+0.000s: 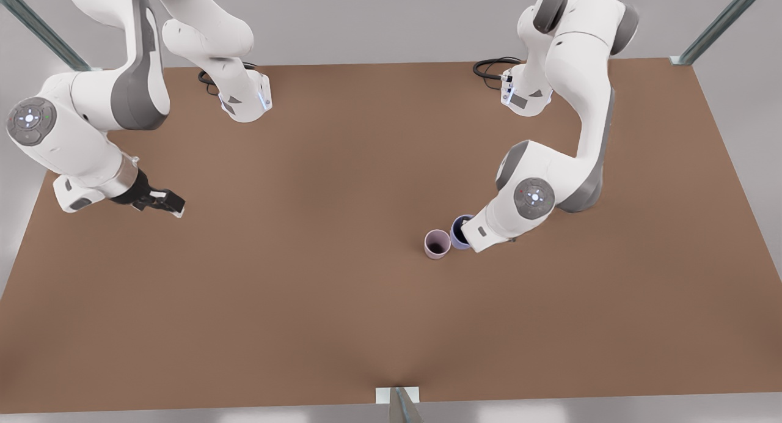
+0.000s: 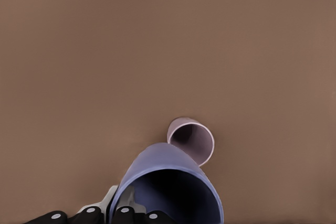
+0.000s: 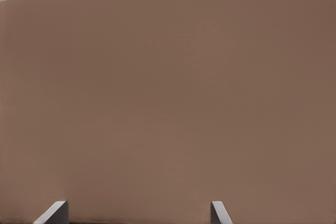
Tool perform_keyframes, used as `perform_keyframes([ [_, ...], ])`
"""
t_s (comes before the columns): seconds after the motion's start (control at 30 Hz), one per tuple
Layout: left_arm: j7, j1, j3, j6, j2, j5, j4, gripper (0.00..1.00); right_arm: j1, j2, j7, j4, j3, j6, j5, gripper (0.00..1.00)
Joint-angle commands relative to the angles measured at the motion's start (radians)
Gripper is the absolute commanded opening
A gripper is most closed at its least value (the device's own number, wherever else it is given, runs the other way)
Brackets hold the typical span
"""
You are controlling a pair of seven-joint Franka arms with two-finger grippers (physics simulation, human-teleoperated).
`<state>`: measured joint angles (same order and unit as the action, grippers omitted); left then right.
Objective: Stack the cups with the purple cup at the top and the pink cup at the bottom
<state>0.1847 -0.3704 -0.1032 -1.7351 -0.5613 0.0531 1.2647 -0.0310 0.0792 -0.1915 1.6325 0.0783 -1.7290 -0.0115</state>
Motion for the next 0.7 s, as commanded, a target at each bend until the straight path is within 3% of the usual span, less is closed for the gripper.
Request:
perform_keyframes([
  [0.0, 0.581, -0.021, -0.010, 0.088, -0.048, 0.004, -0.070, 0.21, -0.010, 0.025, 0.969, -0.014, 0.000, -0.060, -0.013, 1.00],
  [0.4, 0.608, -0.038, -0.015, -0.155, -0.055, 0.001, 0.082, 0.21, -0.010, 0.053, 0.971, -0.031, 0.000, -0.054, -0.012, 1.00],
  [0.53, 0.607, -0.038, -0.015, -0.158, -0.055, 0.004, 0.096, 0.21, -0.006, 0.065, 0.957, -0.036, 0.000, -0.064, -0.012, 1.00],
  [0.67, 0.599, -0.038, -0.015, -0.190, -0.060, 0.001, 0.125, 0.21, -0.017, 0.097, 0.609, -0.077, 0.000, -0.052, -0.013, 1.00],
])
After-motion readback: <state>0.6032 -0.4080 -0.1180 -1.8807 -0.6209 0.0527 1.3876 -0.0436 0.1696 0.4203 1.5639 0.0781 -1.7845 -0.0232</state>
